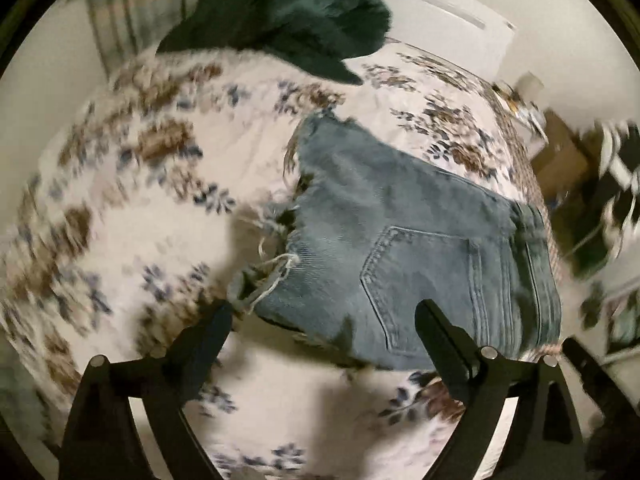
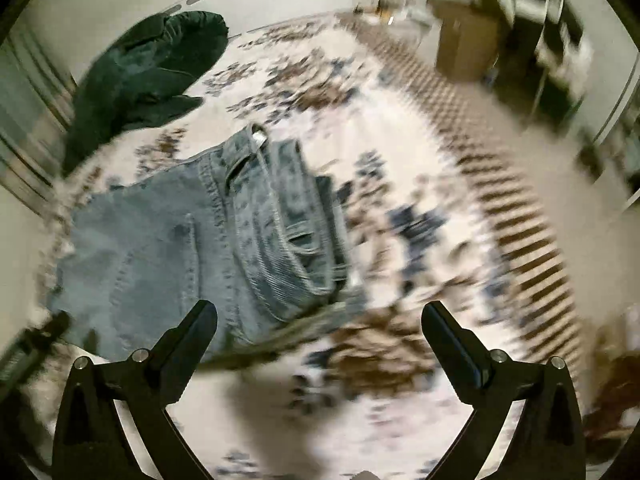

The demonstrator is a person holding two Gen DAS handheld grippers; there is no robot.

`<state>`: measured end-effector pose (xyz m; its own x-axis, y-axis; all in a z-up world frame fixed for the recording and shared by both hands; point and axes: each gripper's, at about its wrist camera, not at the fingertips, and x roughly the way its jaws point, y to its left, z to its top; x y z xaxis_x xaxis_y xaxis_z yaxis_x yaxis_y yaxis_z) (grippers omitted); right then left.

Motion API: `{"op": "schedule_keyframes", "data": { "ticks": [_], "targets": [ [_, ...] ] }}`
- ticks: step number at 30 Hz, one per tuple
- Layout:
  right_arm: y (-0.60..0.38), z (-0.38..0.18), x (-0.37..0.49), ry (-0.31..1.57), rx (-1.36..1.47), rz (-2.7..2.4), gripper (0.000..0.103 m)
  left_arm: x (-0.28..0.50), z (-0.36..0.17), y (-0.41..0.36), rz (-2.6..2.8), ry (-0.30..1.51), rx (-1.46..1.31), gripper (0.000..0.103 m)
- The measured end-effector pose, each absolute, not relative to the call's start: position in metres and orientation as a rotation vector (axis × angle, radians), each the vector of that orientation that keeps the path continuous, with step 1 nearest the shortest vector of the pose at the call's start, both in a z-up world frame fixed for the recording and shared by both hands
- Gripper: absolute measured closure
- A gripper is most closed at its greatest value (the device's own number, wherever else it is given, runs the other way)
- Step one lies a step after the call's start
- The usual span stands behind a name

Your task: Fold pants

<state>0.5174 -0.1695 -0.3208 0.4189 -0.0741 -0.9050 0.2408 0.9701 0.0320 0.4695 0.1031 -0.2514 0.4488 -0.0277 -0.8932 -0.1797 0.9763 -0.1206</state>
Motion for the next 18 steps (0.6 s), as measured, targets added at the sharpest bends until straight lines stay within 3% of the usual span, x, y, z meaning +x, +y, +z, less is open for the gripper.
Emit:
{"op": "schedule_keyframes", "data": {
  "ticks": [18],
  "targets": [
    [-0.144, -0.147, 0.390, 0.883, 0.051, -0.157, 0.000, 0.356, -0.094, 0.085, 0.102, 0.872, -0.023, 0.009]
  ]
}}
